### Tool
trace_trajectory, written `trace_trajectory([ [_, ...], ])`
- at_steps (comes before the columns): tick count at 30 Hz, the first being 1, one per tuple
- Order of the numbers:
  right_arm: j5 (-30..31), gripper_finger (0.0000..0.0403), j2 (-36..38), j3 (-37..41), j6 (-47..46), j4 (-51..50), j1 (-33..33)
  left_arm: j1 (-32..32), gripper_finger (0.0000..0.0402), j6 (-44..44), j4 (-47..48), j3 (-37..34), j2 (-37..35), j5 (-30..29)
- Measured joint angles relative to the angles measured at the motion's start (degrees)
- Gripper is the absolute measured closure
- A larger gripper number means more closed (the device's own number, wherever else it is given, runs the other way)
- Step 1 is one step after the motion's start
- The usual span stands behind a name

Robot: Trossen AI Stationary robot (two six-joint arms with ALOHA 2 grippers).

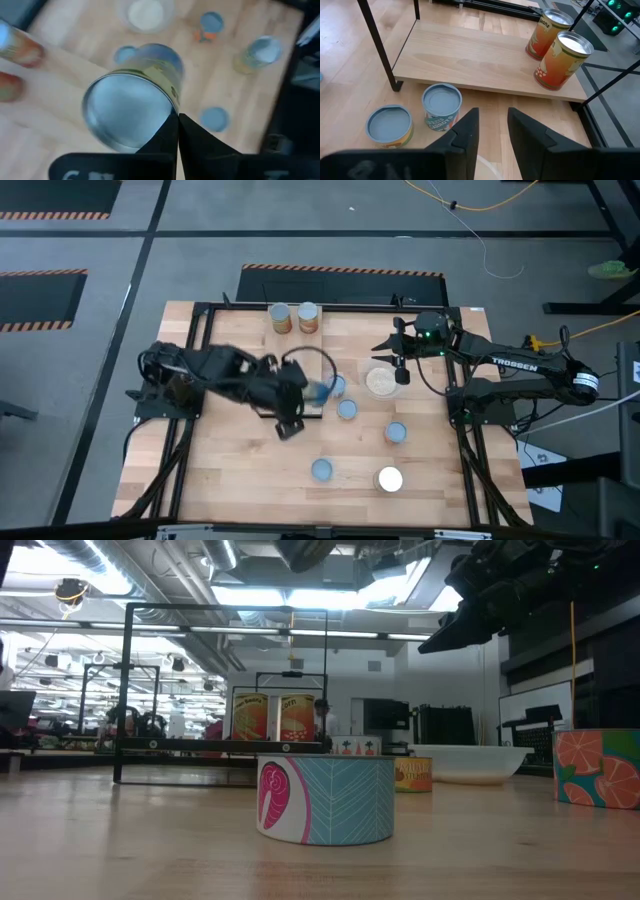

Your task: Pick and place cans onto a shelf

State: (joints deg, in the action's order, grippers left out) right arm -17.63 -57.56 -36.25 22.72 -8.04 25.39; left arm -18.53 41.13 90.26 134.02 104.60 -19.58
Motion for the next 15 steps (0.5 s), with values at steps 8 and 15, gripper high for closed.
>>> trace_trajectory([
  [8, 0.00, 0.0295, 0.00, 0.00, 0.00, -0.07, -0.01, 11.79, 0.0402, -17.14, -0.23, -0.09, -2.10, -0.36],
  [15, 0.00, 0.0295, 0.00, 0.00, 0.10, -0.22, -0.02, 25.95, 0.0401, -33.66, -0.27, -0.29, -2.12, 5.27],
])
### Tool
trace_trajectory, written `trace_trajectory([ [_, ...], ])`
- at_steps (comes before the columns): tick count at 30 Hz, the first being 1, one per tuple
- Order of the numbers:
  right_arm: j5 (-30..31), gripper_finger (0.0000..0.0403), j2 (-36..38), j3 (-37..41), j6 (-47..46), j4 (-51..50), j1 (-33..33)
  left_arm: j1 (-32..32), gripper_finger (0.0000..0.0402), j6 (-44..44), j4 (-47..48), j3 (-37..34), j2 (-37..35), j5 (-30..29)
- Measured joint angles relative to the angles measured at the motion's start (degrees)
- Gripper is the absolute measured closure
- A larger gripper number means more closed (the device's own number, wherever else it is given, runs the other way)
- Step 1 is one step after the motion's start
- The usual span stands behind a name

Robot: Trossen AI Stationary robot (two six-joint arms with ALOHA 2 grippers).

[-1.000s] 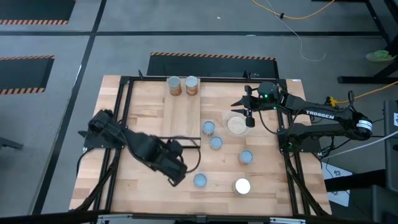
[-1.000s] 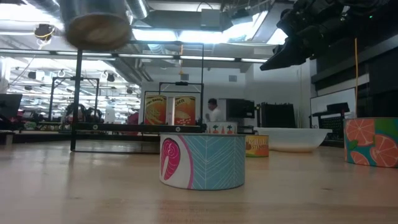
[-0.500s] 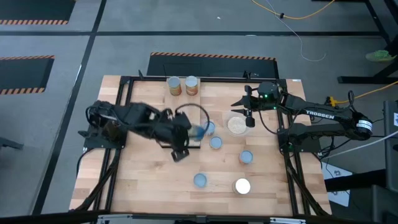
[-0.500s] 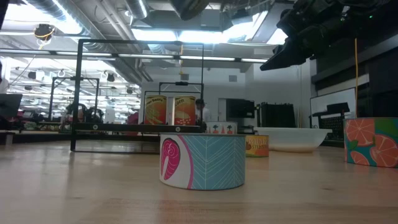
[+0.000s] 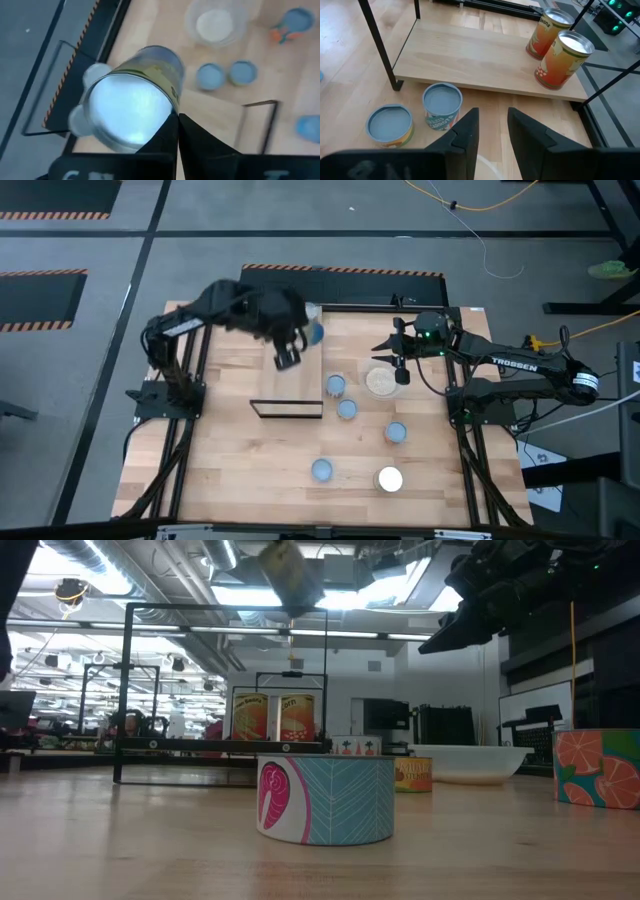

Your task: Pick and place cans onto a shelf

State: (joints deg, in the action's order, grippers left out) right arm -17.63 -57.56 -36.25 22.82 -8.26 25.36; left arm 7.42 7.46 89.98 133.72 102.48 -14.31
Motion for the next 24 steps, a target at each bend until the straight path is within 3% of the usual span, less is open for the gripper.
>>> trace_trajectory([
  [4, 0.00, 0.0295, 0.00, 0.00, -0.01, -0.25, 0.01, 7.52, 0.0401, -5.85, -0.03, -3.86, -0.09, 2.38],
  [10, 0.00, 0.0295, 0.00, 0.00, -0.04, -0.41, 0.00, 15.79, 0.0401, -10.83, 0.02, -15.51, 0.00, 8.11],
  [16, 0.00, 0.0295, 0.00, 0.00, -0.05, -0.47, 0.01, 17.86, 0.0401, -14.10, -2.71, -27.40, 0.02, 9.01],
  [24, 0.00, 0.0295, 0.00, 0.00, -0.06, -0.47, 0.00, 17.72, 0.0401, -16.01, -7.45, -35.07, 0.02, 8.90],
])
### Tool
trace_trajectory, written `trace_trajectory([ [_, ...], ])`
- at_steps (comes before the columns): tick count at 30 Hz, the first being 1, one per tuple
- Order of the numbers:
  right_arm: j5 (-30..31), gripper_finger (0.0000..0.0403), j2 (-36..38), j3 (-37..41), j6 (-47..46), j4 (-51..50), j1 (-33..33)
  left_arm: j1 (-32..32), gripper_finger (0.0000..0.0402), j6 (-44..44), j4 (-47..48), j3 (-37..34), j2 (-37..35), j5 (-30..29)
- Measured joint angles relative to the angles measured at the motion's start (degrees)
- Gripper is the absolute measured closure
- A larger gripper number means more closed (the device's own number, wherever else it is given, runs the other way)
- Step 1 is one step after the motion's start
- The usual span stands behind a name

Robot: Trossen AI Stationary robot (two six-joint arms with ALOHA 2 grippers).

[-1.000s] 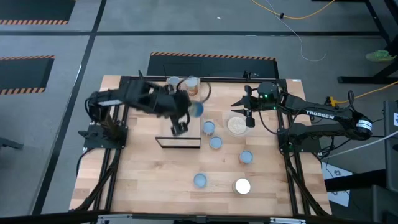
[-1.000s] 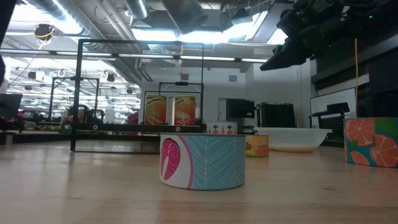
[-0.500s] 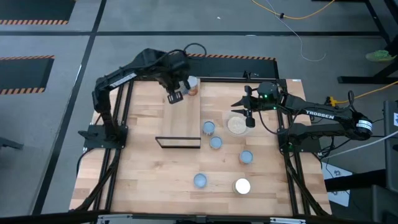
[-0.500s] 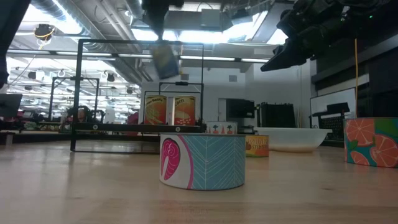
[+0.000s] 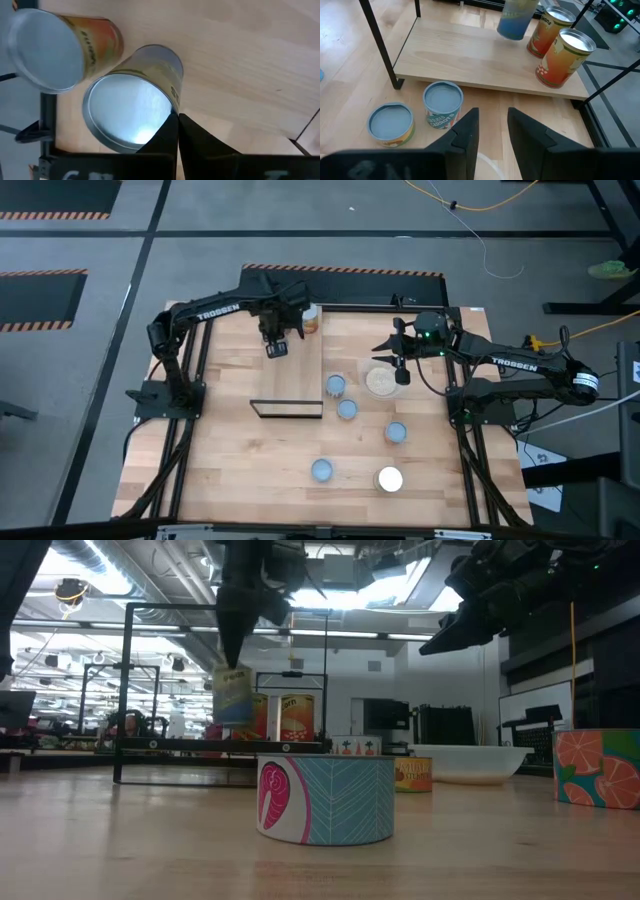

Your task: Pick and place cans onto a shelf

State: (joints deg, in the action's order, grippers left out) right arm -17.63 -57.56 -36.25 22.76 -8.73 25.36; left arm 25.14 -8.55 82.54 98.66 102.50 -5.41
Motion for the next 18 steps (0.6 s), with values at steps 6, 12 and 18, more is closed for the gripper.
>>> trace_trajectory([
  [6, 0.00, 0.0295, 0.00, 0.00, 0.00, 0.02, 0.02, -0.64, 0.0401, 0.31, -2.25, -3.68, 0.00, -0.04],
  [12, 0.02, 0.0295, -0.02, 0.00, 0.00, 0.04, 0.00, -1.39, 0.0401, 0.32, -4.02, -6.27, 0.02, 0.02],
  [18, 0.01, 0.0295, -0.02, 0.00, 0.00, 0.07, 0.01, -1.59, 0.0401, 0.32, -4.25, -6.45, 0.02, -0.02],
])
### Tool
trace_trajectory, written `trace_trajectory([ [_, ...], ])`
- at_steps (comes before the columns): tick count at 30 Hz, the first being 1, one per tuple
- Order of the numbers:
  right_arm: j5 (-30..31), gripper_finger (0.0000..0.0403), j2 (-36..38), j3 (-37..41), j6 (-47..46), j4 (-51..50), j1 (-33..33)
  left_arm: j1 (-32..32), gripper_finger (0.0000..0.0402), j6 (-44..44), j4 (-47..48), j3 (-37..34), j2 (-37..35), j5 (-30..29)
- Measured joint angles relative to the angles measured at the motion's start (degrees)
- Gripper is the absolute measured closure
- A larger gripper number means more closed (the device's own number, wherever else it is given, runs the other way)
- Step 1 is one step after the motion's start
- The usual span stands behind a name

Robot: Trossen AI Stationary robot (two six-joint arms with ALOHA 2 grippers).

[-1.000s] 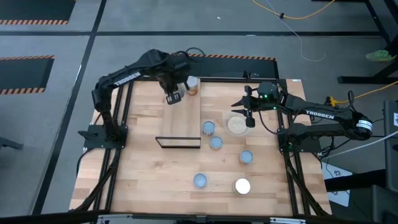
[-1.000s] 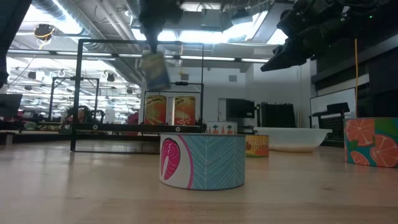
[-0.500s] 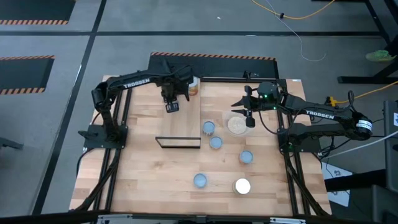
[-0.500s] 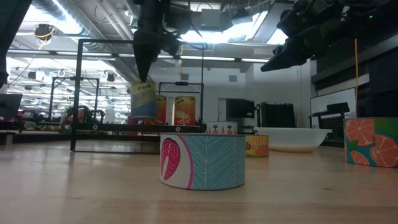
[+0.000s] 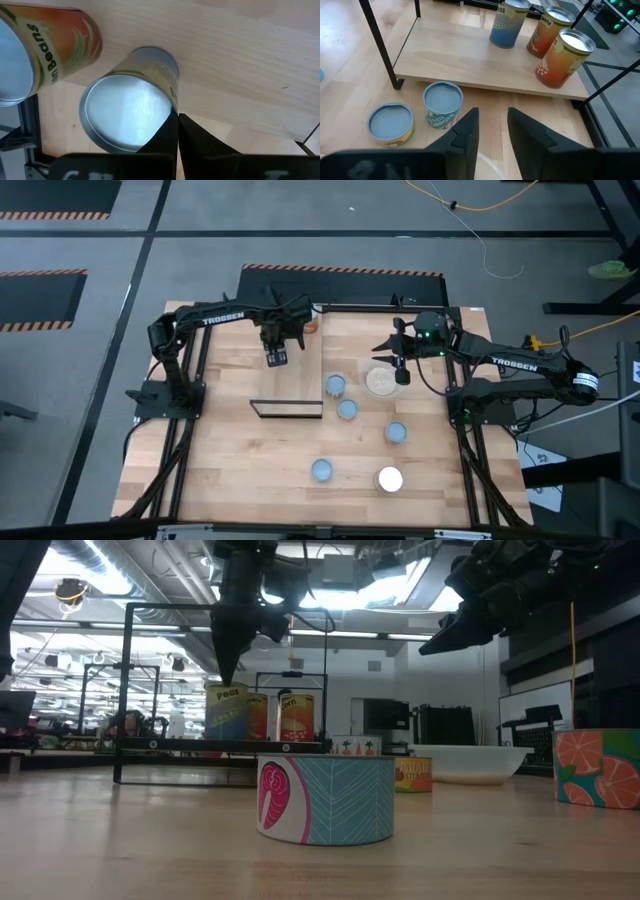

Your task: Pick and place cans onto a shelf

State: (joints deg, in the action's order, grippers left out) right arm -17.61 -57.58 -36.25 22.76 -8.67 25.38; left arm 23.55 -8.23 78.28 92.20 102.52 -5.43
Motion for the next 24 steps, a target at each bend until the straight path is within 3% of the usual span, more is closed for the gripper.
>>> trace_trajectory([
  [24, 0.01, 0.0295, 0.00, 0.00, -0.02, 0.02, 0.01, -0.01, 0.0395, 0.10, -2.34, 0.00, 0.00, 0.00],
])
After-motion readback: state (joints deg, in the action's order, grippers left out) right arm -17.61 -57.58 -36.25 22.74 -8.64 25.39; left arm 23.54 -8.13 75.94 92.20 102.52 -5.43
